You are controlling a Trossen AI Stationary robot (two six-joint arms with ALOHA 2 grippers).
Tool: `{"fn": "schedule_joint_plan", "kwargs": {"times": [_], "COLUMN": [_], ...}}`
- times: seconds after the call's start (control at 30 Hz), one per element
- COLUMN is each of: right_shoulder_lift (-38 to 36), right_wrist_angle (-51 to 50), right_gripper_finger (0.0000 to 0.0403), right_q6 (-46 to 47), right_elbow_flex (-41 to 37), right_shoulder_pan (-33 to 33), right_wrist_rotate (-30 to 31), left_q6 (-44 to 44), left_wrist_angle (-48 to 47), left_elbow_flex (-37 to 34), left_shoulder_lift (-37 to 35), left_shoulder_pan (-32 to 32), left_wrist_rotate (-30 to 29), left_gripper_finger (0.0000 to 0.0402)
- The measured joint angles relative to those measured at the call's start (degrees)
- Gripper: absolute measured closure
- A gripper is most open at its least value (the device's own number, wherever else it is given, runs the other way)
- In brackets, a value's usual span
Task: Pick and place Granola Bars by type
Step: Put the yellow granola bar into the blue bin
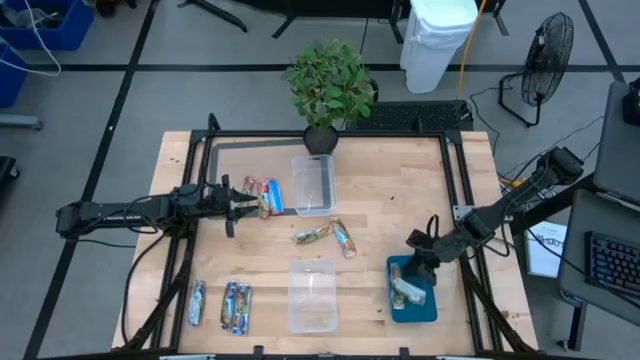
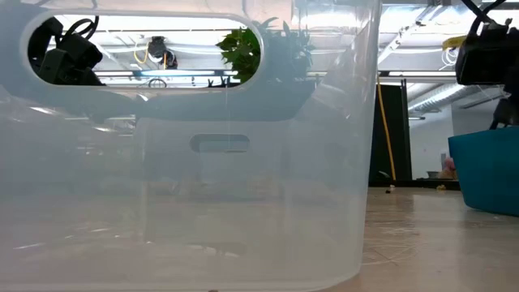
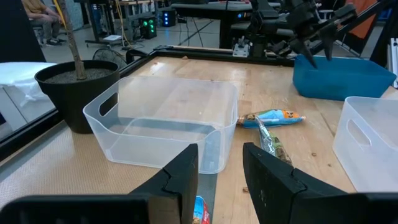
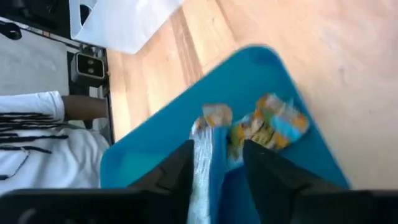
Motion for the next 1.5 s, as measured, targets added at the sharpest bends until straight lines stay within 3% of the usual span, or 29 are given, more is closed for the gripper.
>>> {"fn": "schedule_joint_plan", "kwargs": {"times": [0.2,0.43,0.53,0.63,0.77,0.9,1.1,1.27,1.5], "right_shoulder_lift": [0.0,0.0,0.0,0.5,5.1,13.5,28.0,37.7,45.3], "right_wrist_angle": [9.2,27.4,31.4,27.7,14.4,5.3,-3.6,-4.7,0.3], "right_gripper_finger": [0.0223,0.0228,0.0234,0.0235,0.0227,0.0216,0.0212,0.0217,0.0216], "right_q6": [-11.6,-39.2,-45.6,-46.6,-48.2,-51.0,-49.4,-46.9,-43.6], "right_elbow_flex": [0.0,0.0,0.0,2.1,10.0,19.1,29.4,32.3,33.0], "right_shoulder_pan": [-0.5,-4.0,-8.0,-13.7,-18.9,-21.5,-24.9,-26.2,-26.3], "right_wrist_rotate": [4.9,18.5,19.5,15.9,13.5,13.0,7.6,7.4,7.5], "left_q6": [0.0,0.0,0.0,0.0,0.0,0.0,0.0,0.0,0.0], "left_wrist_angle": [0.0,0.0,0.0,0.0,0.0,0.0,0.0,0.0,0.0], "left_elbow_flex": [0.0,0.0,0.0,0.0,0.0,0.0,0.0,0.0,0.0], "left_shoulder_lift": [0.0,0.0,0.0,0.0,0.0,0.0,0.0,0.0,0.0], "left_shoulder_pan": [0.0,0.0,0.0,0.0,0.0,0.0,0.0,0.0,0.0], "left_wrist_rotate": [0.0,0.0,0.0,0.0,0.0,0.0,0.0,0.0,0.0], "left_gripper_finger": [0.0270,0.0270,0.0270,0.0270,0.0270,0.0270,0.0270,0.0270,0.0270]}}
